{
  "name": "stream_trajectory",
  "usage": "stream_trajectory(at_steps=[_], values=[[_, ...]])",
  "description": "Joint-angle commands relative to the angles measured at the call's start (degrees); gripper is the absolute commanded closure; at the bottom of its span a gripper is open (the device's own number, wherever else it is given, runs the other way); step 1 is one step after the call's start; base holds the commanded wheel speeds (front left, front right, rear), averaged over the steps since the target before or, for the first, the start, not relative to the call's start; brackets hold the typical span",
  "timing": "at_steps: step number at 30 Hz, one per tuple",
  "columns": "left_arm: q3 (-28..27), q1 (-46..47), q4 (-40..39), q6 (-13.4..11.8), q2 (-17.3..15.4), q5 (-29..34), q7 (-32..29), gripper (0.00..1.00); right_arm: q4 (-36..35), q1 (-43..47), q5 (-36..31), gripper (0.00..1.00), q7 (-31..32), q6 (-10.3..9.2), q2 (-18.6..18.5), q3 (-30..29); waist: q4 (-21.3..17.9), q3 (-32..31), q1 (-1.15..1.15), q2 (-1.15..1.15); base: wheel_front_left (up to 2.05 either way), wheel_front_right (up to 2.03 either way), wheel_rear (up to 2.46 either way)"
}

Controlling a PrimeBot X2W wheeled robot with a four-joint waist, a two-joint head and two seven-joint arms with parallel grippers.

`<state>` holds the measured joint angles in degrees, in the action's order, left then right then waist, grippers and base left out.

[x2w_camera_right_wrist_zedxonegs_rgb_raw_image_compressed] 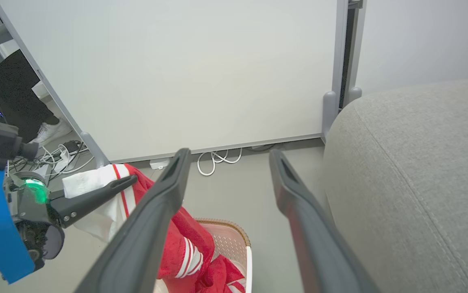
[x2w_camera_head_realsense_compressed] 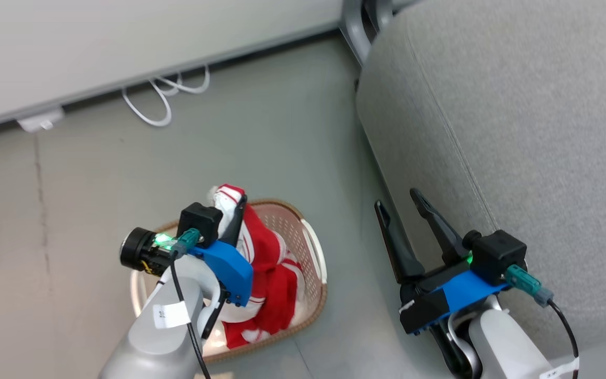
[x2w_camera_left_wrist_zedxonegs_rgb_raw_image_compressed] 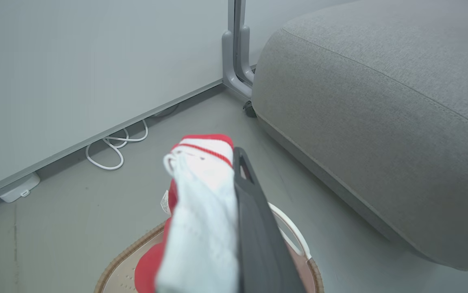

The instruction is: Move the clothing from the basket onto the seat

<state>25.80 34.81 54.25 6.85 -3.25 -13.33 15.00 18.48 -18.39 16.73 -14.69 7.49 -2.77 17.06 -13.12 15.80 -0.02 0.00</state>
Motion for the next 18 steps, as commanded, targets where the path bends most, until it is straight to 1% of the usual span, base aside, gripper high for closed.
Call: stream_trajectory(at_steps=[1, 5, 7, 8, 10, 14, 18], values=[[0.4, -0.8, -0.5, 0.2, 0.1, -0.5, 0.3, 1.0, 0.2, 1.0, -0.2, 0.0, 0.3, 0.01, -0.2, -0.1, 3.8, -5.6, 0.02, 0.0, 0.0, 0.0, 0.0], [3.6, -0.5, -2.1, 0.5, 0.3, -1.6, 0.2, 1.0, 0.1, 3.6, -0.7, 0.0, 1.3, 0.01, -0.2, -1.0, 5.6, -9.6, 0.02, 0.0, 0.0, 0.0, 0.0], [5.9, -0.2, -3.7, 0.6, 0.4, -3.1, -0.3, 1.0, -0.2, 4.9, -1.1, 0.0, 1.9, 0.01, -0.2, -1.4, 6.3, -11.1, 0.02, 0.0, 0.0, 0.0, 0.0], [8.3, 0.7, -5.6, 0.7, 0.4, -4.9, -1.2, 1.0, -0.5, 5.9, -1.3, 0.0, 2.5, 0.01, -0.2, -1.7, 7.0, -12.5, 0.02, 0.0, 0.0, 0.0, 0.0], [10.3, 1.7, -7.7, 0.6, 0.4, -6.3, -1.8, 1.0, -0.8, 7.1, -1.5, 0.0, 3.1, 0.01, -0.2, -2.0, 7.5, -13.8, 0.02, 0.0, 0.0, 0.0, 0.0], [13.2, 3.3, -11.0, 0.5, 0.3, -9.3, -3.3, 1.0, -1.9, 8.9, -1.7, 0.0, 4.4, 0.01, -0.2, -2.3, 8.2, -15.8, 0.02, 0.0, 0.0, 0.0, 0.0], [15.1, 5.7, -13.8, -0.4, 0.4, -11.7, -4.9, 1.0, -3.2, 10.0, -2.4, 0.0, 5.6, 0.01, -0.2, -2.5, 8.7, -16.8, 0.02, 0.0, 0.0, 0.0, 0.0]])
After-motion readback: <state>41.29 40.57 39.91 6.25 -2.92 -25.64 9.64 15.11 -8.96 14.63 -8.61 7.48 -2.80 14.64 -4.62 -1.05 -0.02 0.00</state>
